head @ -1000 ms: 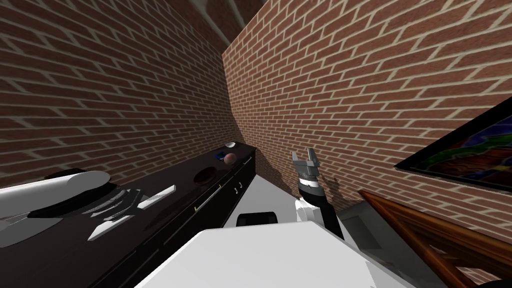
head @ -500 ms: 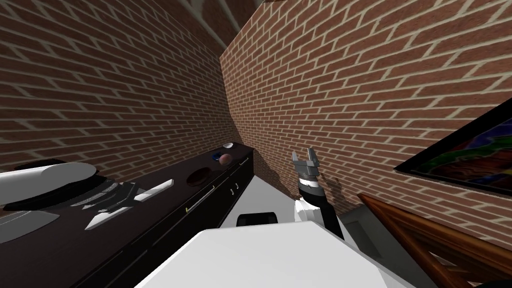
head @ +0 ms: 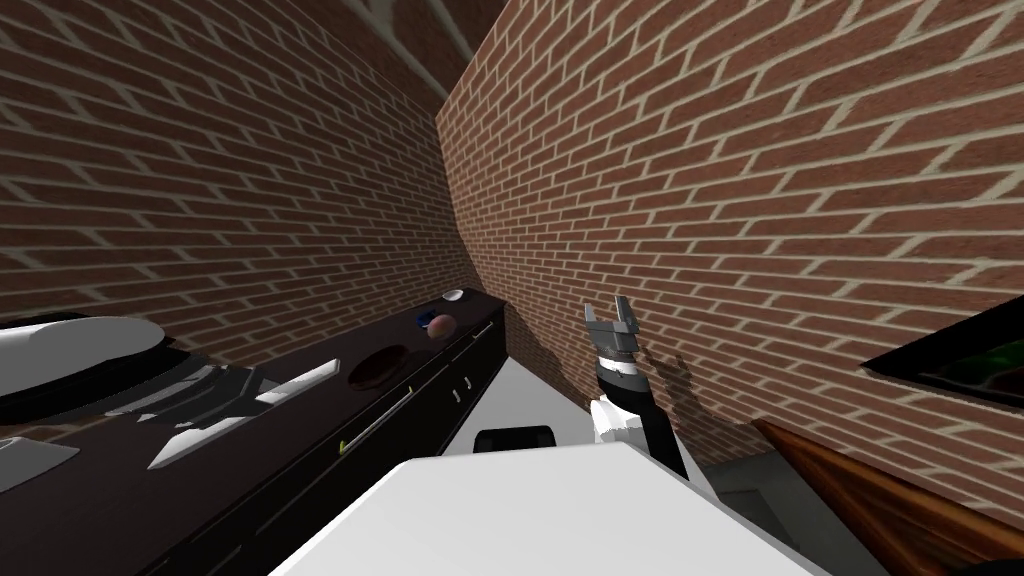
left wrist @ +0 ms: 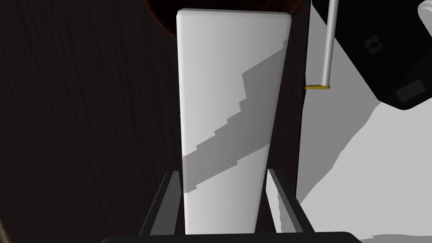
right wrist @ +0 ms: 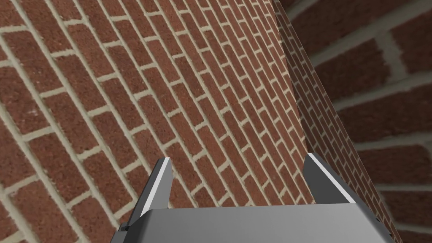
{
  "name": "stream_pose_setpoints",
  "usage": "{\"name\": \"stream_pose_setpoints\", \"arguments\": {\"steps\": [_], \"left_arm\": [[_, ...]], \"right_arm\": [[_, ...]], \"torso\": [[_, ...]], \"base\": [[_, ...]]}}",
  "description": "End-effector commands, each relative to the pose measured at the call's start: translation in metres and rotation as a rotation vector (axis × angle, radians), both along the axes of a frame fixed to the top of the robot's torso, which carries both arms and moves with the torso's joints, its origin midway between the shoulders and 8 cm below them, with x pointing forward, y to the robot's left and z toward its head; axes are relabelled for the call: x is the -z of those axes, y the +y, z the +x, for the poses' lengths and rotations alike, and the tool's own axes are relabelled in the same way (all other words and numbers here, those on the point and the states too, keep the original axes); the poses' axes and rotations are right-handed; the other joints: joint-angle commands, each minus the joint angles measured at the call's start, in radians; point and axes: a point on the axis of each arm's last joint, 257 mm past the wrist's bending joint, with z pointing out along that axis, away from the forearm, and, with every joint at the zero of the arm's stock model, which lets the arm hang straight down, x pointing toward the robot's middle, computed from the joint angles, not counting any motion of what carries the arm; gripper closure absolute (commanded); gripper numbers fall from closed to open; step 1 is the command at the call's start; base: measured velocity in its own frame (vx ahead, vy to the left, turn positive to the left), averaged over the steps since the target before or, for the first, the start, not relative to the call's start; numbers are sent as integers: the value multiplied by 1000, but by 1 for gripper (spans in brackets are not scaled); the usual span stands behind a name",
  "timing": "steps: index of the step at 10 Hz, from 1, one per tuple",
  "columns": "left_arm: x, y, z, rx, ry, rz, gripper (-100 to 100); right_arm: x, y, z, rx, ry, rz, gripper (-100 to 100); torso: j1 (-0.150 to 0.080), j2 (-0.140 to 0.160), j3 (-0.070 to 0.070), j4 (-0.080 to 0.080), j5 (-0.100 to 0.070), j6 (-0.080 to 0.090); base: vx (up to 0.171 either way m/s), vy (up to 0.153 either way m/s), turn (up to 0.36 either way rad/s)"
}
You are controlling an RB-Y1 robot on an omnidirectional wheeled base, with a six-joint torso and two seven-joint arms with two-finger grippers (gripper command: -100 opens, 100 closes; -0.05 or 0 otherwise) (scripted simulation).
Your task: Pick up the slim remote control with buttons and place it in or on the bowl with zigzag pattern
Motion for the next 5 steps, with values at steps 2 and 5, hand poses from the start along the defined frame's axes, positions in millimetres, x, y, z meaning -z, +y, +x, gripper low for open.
{"name": "stream_pose_setpoints", "arguments": {"steps": [2, 5], "left_arm": [[0, -4, -11, -71, 17, -46, 100], [3, -6, -24, -150, 40, -91, 100]], "right_arm": [[0, 0, 0, 0, 0, 0, 0], [0, 0, 0, 0, 0, 0, 0]], "torso": [[5, -2, -1, 0, 1, -1], [7, -2, -2, -1, 3, -2]], "base": [[206, 44, 39], [212, 11, 27]]}}
